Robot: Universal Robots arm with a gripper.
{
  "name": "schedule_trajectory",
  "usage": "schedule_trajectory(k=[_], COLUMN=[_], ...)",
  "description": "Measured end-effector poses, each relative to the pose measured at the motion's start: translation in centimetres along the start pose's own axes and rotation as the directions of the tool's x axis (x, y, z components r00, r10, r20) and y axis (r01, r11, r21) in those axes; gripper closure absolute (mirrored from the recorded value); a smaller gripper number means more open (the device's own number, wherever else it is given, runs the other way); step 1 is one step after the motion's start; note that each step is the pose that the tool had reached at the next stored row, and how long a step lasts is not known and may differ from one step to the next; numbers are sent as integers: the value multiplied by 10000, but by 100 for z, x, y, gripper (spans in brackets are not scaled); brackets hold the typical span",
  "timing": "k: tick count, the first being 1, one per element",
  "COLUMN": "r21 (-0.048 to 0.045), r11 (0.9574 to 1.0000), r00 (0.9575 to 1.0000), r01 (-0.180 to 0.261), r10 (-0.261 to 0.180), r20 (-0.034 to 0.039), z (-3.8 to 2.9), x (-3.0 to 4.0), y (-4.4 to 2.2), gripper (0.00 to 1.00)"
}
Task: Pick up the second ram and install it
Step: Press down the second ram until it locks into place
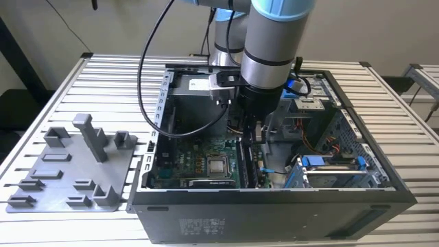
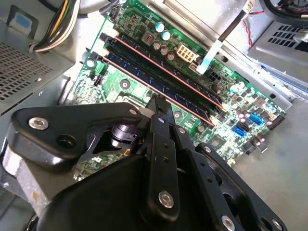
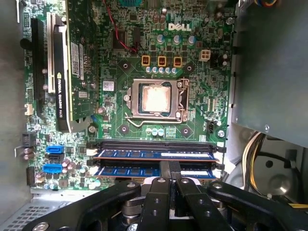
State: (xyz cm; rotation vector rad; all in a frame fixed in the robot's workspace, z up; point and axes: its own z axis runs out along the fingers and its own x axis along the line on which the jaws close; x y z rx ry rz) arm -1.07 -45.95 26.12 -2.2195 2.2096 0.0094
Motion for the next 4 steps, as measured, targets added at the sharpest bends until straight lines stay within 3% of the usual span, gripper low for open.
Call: schedule_trajectory(k=[4], r21=[-1], r11=[10000], r00=[10000], r01=[0], r10=[0], r20=[-3], z=[-10], x=[0], y=[0], gripper=[89])
